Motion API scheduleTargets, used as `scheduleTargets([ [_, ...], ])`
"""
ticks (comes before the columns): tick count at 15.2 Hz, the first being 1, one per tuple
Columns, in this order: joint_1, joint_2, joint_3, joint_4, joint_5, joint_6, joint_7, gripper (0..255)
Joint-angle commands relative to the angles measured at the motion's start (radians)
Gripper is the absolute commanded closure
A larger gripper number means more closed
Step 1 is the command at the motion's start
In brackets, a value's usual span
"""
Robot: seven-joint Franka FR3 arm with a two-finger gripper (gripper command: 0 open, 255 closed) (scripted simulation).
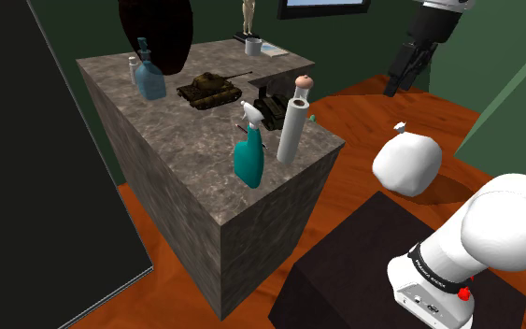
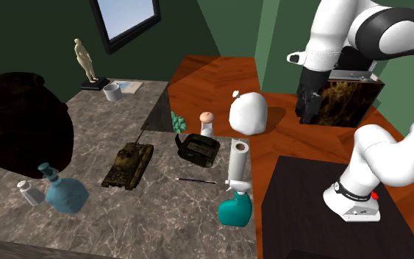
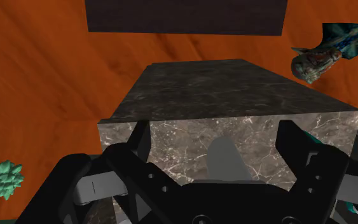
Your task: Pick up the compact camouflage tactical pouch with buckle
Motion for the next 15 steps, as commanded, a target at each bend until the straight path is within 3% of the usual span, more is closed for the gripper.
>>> scheduleTargets([
  [1, 0.000, 0.000, 0.000, 0.000, 0.000, 0.000, 0.000, 0],
  [8, 0.006, 0.219, -0.005, 0.046, -0.003, 0.195, -0.014, 0],
  [15, 0.010, 0.460, -0.010, 0.159, -0.001, 0.345, -0.026, 0],
])
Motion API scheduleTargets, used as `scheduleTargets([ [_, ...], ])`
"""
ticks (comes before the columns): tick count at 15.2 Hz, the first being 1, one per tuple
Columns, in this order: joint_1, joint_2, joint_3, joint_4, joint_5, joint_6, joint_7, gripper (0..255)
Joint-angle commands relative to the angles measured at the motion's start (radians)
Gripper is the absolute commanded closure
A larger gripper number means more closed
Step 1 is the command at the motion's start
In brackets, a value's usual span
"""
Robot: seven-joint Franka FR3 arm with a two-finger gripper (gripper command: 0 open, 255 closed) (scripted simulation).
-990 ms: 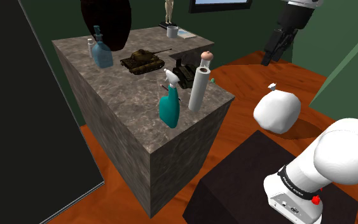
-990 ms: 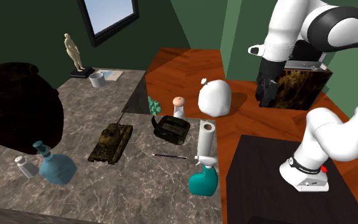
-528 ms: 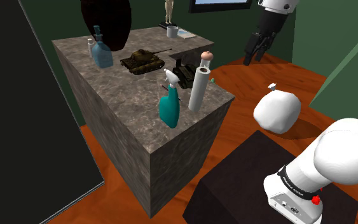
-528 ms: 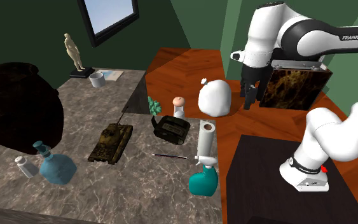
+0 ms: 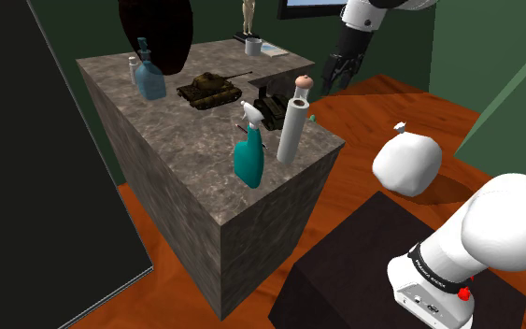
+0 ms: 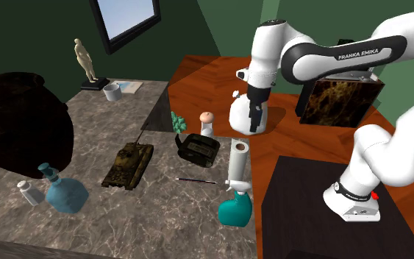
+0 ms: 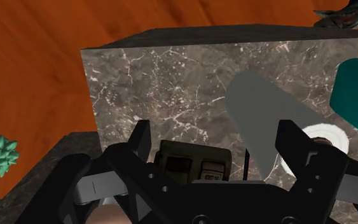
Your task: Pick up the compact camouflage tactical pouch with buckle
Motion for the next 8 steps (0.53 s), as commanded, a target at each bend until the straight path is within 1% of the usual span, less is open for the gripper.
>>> scheduleTargets([
  [1, 0.001, 0.065, -0.001, 0.034, 0.001, 0.038, -0.004, 0],
  [8, 0.002, 0.320, -0.005, 0.224, 0.009, 0.125, -0.016, 0],
])
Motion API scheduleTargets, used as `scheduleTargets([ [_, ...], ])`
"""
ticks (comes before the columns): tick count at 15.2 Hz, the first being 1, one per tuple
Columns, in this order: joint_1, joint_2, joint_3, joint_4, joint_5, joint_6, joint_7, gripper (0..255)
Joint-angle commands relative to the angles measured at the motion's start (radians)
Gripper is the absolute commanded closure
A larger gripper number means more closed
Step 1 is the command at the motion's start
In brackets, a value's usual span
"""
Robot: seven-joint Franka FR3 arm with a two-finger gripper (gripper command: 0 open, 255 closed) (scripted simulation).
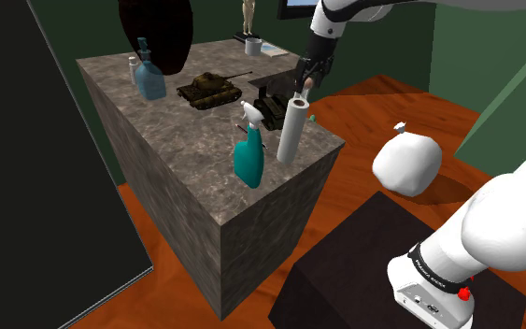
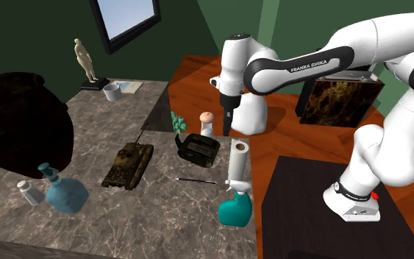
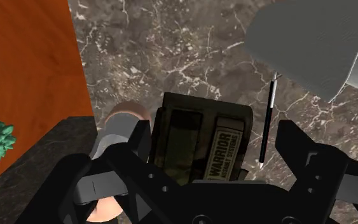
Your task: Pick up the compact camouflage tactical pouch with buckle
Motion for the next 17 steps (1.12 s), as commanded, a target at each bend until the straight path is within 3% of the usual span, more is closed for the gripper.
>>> scheduleTargets([
  [1, 0.000, 0.074, 0.000, 0.061, 0.003, 0.020, -0.002, 0],
  [11, -0.011, 0.476, 0.001, 0.497, 0.016, 0.017, -0.012, 0],
  [14, -0.017, 0.621, 0.002, 0.691, 0.019, -0.022, -0.012, 0],
  [17, -0.027, 0.797, 0.005, 0.951, 0.021, -0.096, -0.009, 0],
])
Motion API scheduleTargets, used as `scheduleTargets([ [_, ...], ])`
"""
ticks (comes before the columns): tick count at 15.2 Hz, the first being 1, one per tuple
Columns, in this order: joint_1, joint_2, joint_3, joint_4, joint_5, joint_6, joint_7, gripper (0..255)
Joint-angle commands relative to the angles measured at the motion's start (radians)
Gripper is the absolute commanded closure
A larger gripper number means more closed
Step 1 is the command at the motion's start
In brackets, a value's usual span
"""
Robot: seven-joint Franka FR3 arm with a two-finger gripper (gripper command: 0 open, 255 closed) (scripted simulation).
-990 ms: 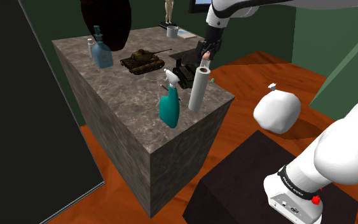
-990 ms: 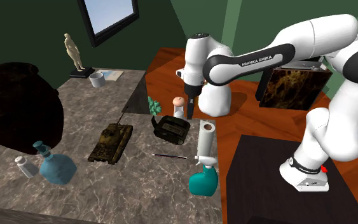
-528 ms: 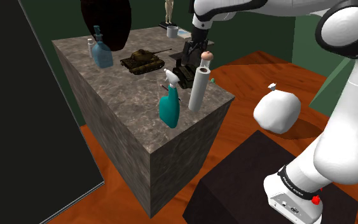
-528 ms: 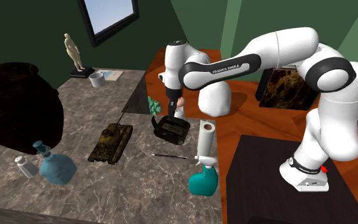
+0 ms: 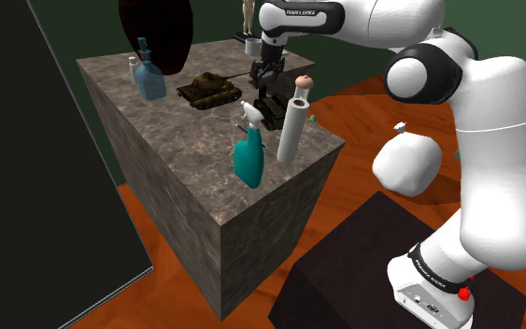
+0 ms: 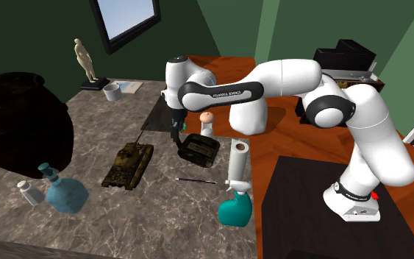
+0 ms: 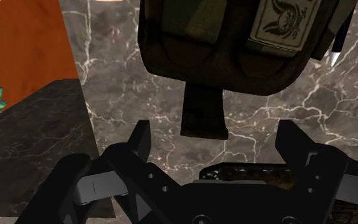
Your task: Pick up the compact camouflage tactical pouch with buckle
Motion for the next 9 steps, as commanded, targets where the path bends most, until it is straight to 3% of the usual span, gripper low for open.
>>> scheduleTargets([
  [1, -0.006, 0.063, 0.001, 0.084, 0.001, -0.017, -0.002, 0],
  [9, -0.003, 0.065, 0.001, 0.000, 0.002, 0.069, -0.005, 0],
])
